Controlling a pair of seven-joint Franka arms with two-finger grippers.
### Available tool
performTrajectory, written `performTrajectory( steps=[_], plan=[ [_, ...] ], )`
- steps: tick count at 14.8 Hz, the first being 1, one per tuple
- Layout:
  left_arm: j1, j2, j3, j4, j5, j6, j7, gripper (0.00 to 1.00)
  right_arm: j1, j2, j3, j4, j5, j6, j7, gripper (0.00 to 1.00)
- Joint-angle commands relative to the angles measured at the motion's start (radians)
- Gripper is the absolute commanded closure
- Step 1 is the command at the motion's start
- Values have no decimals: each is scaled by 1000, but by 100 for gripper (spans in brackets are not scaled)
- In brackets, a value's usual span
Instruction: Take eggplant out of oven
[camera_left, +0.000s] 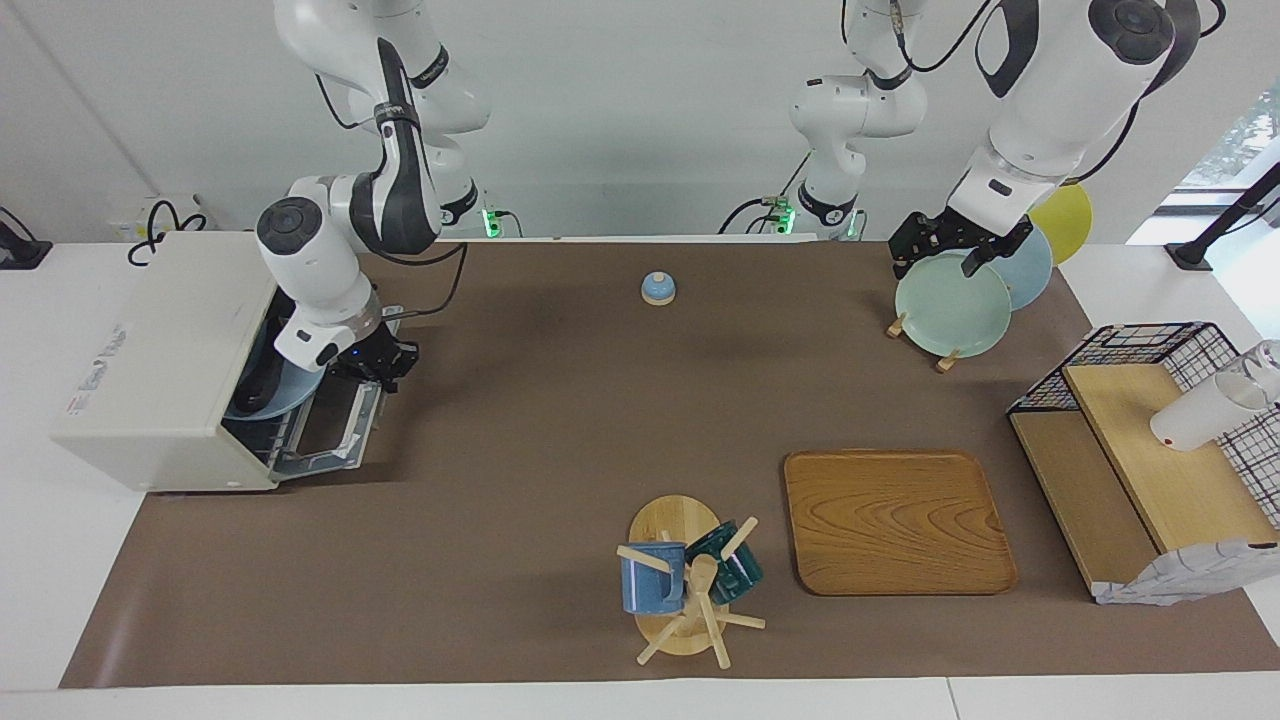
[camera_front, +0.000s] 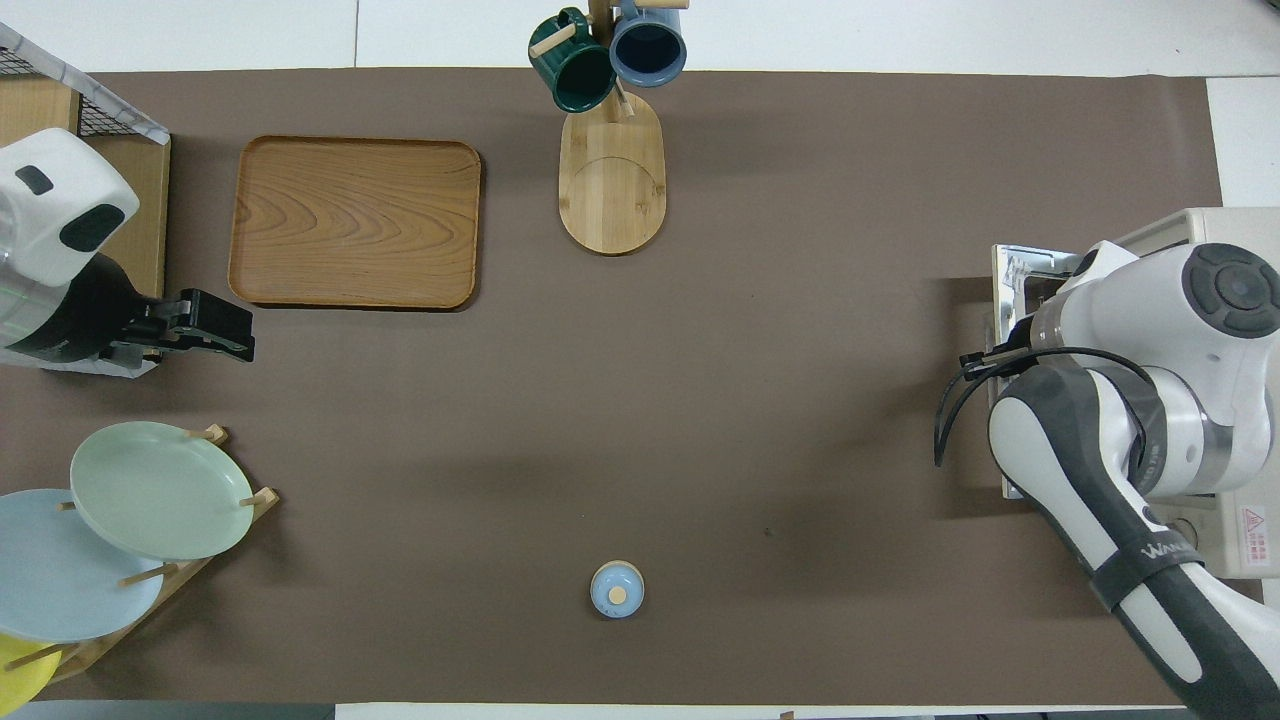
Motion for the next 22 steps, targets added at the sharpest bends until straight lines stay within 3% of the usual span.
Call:
performTrajectory(
  steps=[1, 6, 8, 10, 11, 12, 15, 19, 22],
  plan=[
    [0, -19, 2, -14, 13, 11, 7, 0, -31, 83, -18, 6, -20, 89, 25, 100],
    [0, -19, 2, -14, 13, 10, 7, 0, 22, 115, 5, 22, 20, 94, 120, 100],
    [0, -19, 2, -14, 13, 10, 7, 0, 53, 109, 5, 65, 25, 28, 130, 100],
    [0, -19, 2, -14, 13, 11, 7, 0, 65, 91, 3, 158, 23, -114, 166, 99],
    [0, -19, 3, -14, 13, 10, 7, 0, 55, 77, 2, 195, 18, -174, 173, 83],
    [0, -19, 2, -14, 13, 11, 7, 0, 53, 63, -4, 220, 3, -226, 173, 76],
    [0, -19, 2, -14, 13, 10, 7, 0, 3, 14, -6, 222, -55, -300, 166, 65],
    [0, -19, 2, -14, 13, 10, 7, 0, -86, -3, -4, 164, -58, -270, 70, 64],
    [0, -19, 2, -14, 13, 10, 7, 0, -112, -33, -4, 58, -58, -151, 59, 67]
  ],
)
